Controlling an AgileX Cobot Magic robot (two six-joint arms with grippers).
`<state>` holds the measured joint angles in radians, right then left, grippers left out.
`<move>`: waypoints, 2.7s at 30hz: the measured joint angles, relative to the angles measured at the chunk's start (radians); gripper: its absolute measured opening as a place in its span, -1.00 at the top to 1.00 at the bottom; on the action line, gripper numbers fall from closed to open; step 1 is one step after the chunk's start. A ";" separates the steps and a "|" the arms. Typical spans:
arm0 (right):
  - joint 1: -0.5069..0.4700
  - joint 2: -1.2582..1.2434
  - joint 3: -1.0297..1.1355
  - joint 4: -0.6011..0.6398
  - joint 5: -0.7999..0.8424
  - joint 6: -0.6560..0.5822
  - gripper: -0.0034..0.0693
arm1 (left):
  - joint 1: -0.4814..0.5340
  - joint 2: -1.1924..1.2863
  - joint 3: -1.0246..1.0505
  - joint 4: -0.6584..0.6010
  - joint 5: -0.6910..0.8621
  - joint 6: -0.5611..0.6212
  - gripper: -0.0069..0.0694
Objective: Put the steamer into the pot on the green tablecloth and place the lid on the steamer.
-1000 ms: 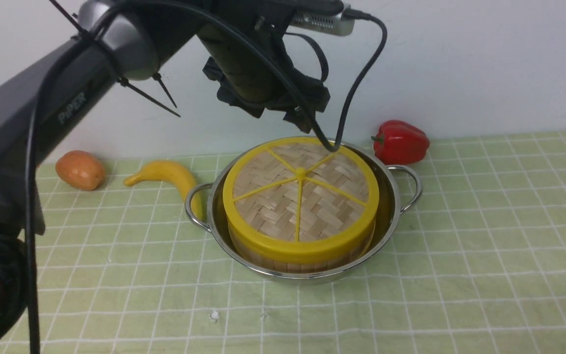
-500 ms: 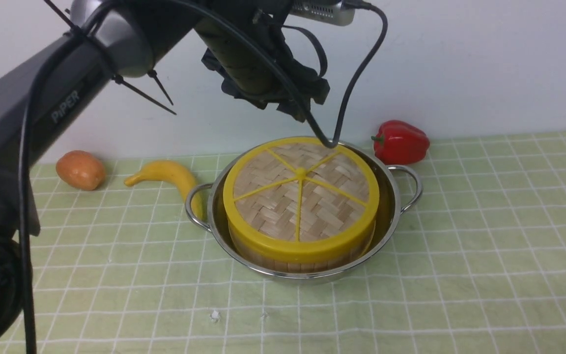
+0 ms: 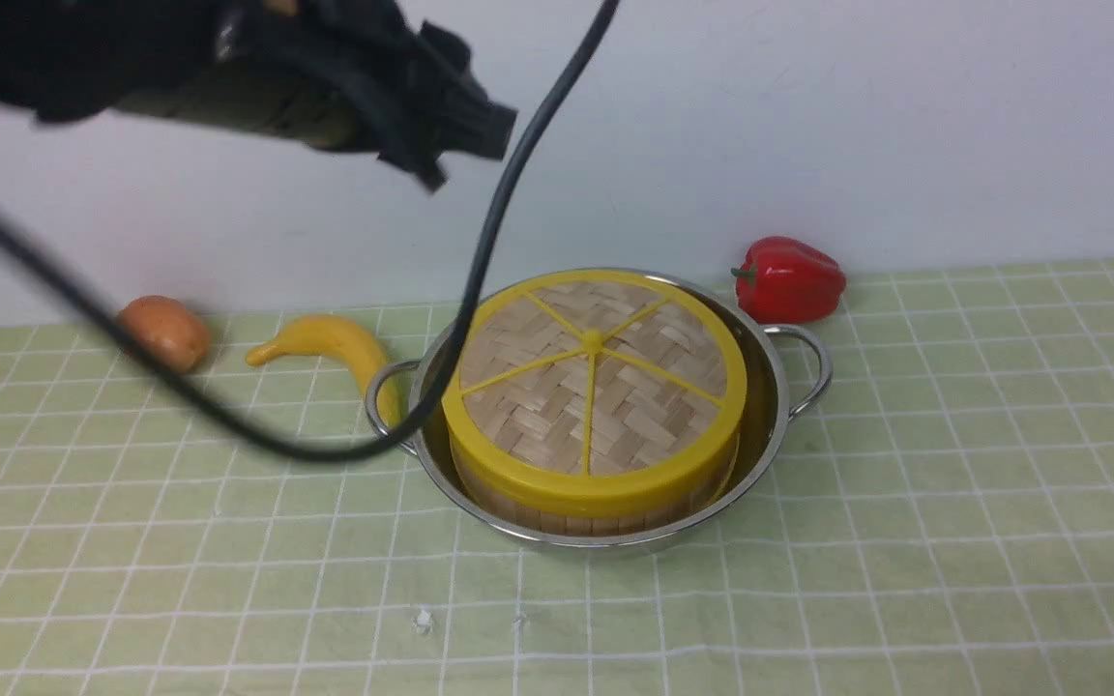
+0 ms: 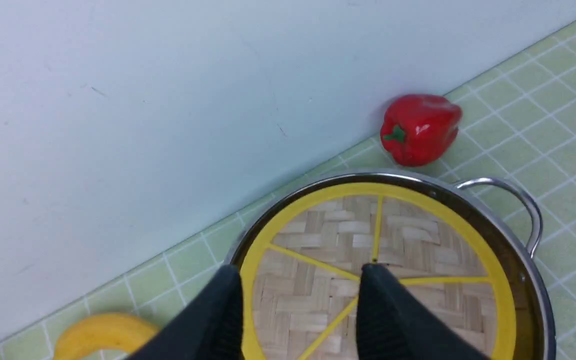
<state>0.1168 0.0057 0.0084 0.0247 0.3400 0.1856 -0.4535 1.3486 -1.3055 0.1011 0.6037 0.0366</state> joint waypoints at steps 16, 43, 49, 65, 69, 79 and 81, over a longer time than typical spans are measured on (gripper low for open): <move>0.000 0.000 0.000 0.000 0.000 0.000 0.24 | 0.419 -0.909 1.125 -0.135 -0.245 0.001 0.21; 0.000 0.000 0.000 0.000 0.000 0.000 0.24 | 0.541 -1.347 1.313 -0.026 -0.265 0.043 0.18; 0.000 0.000 0.000 0.000 0.000 0.000 0.24 | 0.541 -1.347 1.313 -0.026 -0.265 0.042 0.18; 0.000 0.000 0.000 0.000 0.000 0.000 0.24 | 0.541 -1.347 1.313 -0.026 -0.265 0.042 0.18; 0.000 0.000 0.000 0.000 0.000 0.000 0.24 | 0.541 -1.347 1.313 -0.026 -0.265 0.042 0.18; 0.000 0.000 0.000 0.000 0.000 0.000 0.24 | 0.541 -1.347 1.313 -0.026 -0.265 0.042 0.18; 0.000 0.000 0.000 0.000 0.000 0.000 0.24 | 0.541 -1.347 1.313 -0.026 -0.265 0.042 0.18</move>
<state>0.1168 0.0057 0.0084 0.0247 0.3403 0.1856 0.0872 0.0016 0.0072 0.0754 0.3387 0.0789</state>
